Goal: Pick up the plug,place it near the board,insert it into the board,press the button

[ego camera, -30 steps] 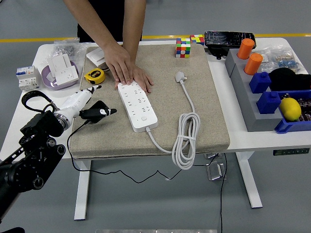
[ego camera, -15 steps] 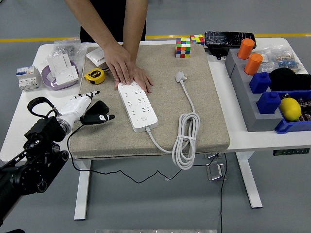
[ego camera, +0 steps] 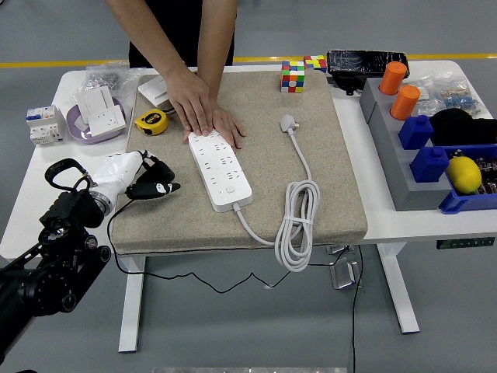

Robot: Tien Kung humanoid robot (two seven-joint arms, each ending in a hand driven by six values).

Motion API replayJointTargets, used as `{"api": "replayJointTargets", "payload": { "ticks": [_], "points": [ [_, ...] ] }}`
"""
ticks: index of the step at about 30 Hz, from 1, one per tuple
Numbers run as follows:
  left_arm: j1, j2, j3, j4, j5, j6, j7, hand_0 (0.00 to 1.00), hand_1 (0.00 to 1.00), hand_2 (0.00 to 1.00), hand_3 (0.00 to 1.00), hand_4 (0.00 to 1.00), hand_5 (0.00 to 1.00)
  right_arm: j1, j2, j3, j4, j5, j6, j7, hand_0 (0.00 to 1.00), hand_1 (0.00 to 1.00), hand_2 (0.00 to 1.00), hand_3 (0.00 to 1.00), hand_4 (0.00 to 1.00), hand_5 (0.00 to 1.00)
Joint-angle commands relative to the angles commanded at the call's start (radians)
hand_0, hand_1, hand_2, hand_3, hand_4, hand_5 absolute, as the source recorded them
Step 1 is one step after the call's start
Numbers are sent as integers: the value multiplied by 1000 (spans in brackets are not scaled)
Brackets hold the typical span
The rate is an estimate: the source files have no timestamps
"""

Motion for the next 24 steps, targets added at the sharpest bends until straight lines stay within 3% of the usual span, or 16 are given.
{"api": "replayJointTargets", "payload": {
  "ticks": [5,8,9,14,15,20,21,24],
  "points": [
    [-6,-1,6,22,16,19,-8,762,735,640,707,998,690,2,-1,2,0,0,-4,3,895,812,785,818,998,998],
    [-11,-2,10,41,18,46,-13,762,735,640,707,998,690,2,-1,2,1,-1,-6,4,895,812,785,818,998,998],
    [-12,-3,11,48,18,56,-16,740,720,624,638,998,635,2,-1,2,1,-1,-6,5,895,812,783,817,998,998],
    [-16,-3,20,70,18,109,-33,740,720,624,638,998,635,1,0,1,0,0,-8,5,895,812,783,817,998,998],
    [-16,-3,21,72,18,114,-35,683,677,564,494,998,470,1,0,1,0,0,-8,5,896,812,782,818,998,998],
    [-16,-5,29,85,18,140,-39,683,677,564,494,998,470,1,0,2,0,-2,-9,5,896,812,782,818,998,998],
    [-17,-5,31,91,18,149,-40,659,656,517,437,998,418,0,0,3,0,-2,-9,5,896,812,782,817,998,998],
    [-19,-5,39,104,18,169,-43,659,656,517,437,998,418,1,0,5,0,-2,-9,5,896,812,782,817,998,998]
  ]
}}
